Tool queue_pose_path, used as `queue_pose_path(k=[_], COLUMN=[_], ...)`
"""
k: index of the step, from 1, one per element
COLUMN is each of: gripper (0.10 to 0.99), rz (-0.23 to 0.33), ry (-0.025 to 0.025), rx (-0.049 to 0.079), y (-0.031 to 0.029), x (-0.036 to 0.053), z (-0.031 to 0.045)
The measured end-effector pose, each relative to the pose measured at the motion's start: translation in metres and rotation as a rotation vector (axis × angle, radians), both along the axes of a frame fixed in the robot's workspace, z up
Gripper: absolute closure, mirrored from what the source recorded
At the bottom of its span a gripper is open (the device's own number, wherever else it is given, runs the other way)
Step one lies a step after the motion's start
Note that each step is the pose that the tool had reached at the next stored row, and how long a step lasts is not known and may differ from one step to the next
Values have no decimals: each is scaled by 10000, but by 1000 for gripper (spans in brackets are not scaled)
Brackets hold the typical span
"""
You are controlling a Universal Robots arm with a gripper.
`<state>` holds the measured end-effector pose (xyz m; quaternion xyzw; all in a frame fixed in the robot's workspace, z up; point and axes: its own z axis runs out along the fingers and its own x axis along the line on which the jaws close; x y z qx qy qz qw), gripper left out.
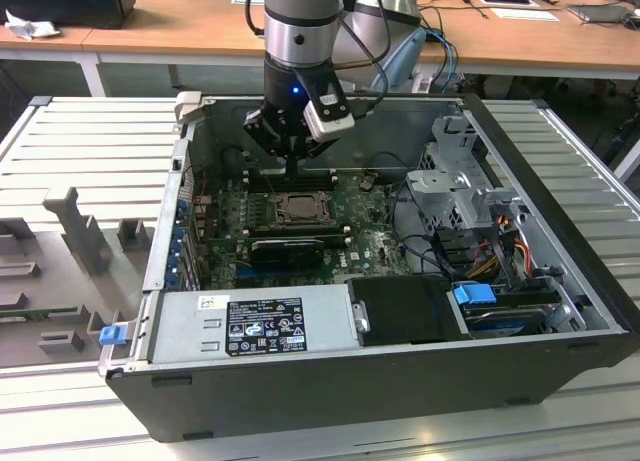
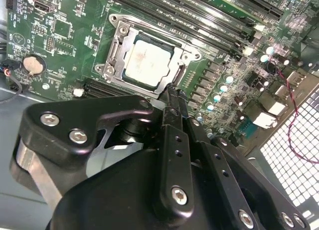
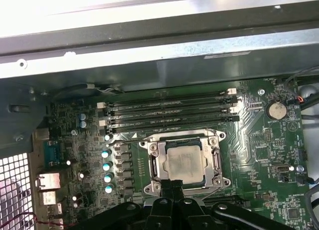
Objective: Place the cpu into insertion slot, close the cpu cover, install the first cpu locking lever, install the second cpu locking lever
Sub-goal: 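Install the first cpu locking lever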
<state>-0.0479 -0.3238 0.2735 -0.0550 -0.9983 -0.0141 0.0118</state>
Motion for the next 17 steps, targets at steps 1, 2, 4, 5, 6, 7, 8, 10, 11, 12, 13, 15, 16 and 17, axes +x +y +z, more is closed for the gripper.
queue_pose_path(k=[1, 2, 4, 5, 6, 7, 8, 10, 11, 12, 13, 15, 16, 17], gripper=[980, 980, 980, 980, 980, 980, 980, 980, 980, 980, 980, 980, 980, 980], rz=[7, 15, 24, 29, 32, 39, 44, 53, 58, 61, 65, 72, 74, 77], ry=[0, 0, -1, -2, -3, -3, -4, -7, -10, -14, -21, -25, -25, -26], rx=[0, 0, 1, 0, 1, 0, 0, 0, 1, 0, 0, 0, 0, 0], y=[0, 0, 0, 0, 0, 0, 0, 0, 0, 0, 0, 0, 0, 0], x=[-5, -11, -19, -23, -26, -33, -39, -50, -57, -66, -79, -89, -92, -97], z=[0, 0, 0, 0, 0, 0, 0, 0, 0, 0, -1, -1, -1, -2])
